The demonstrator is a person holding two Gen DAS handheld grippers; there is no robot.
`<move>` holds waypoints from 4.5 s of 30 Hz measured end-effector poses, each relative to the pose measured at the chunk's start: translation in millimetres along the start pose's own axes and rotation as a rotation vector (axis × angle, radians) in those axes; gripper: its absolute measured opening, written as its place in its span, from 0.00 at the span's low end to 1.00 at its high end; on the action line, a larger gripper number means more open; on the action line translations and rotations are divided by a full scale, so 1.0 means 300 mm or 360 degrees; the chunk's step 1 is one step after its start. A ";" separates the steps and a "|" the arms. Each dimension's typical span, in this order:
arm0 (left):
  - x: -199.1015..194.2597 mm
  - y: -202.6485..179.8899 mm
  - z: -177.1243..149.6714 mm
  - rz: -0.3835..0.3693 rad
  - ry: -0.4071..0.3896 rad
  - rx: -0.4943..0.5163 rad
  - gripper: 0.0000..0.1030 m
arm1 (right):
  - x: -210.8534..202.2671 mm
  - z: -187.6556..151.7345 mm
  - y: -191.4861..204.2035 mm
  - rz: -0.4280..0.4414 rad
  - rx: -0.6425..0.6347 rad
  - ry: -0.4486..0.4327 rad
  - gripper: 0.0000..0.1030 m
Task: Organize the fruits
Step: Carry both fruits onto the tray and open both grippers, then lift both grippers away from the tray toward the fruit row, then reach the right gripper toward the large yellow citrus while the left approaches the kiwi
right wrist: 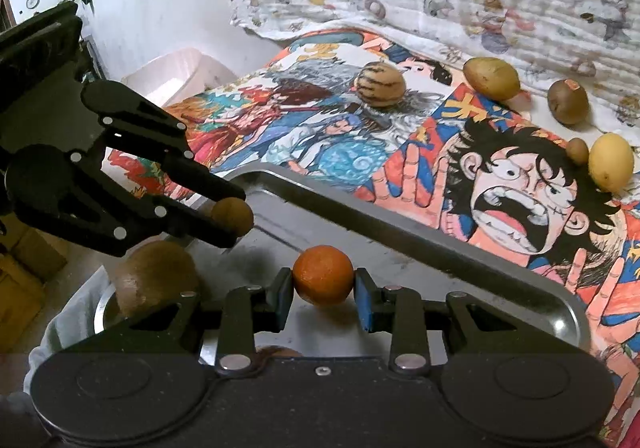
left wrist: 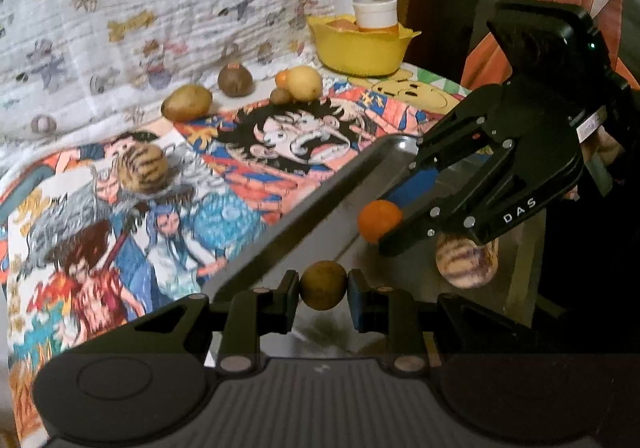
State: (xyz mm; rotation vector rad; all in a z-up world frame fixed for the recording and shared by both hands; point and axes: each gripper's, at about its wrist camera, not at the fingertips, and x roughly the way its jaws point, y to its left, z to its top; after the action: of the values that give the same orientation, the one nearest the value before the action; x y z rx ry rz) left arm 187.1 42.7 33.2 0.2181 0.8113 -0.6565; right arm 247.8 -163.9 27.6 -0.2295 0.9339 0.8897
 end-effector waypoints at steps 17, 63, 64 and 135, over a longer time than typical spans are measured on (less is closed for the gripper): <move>0.031 0.023 -0.025 0.0064 0.0177 -0.0067 0.28 | 0.049 0.014 0.008 -0.0035 0.0043 0.0087 0.35; -0.184 -0.242 -0.144 0.0296 0.0046 0.0095 0.99 | -0.268 -0.250 -0.059 -0.0298 -0.0017 -0.0142 0.99; -0.184 -0.241 -0.143 0.0297 0.0046 0.0096 0.99 | -0.271 -0.257 -0.071 -0.0316 -0.0010 -0.0150 0.99; 0.689 0.170 0.636 0.0103 -0.0037 0.0774 0.99 | 0.097 0.147 -0.522 -0.0892 -0.1159 0.0137 0.92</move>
State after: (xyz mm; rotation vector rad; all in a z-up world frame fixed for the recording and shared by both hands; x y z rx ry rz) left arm 437.6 -92.5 8.4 0.6739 0.6091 -0.7873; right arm 399.6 -223.5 1.8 -1.1051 0.5378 0.6606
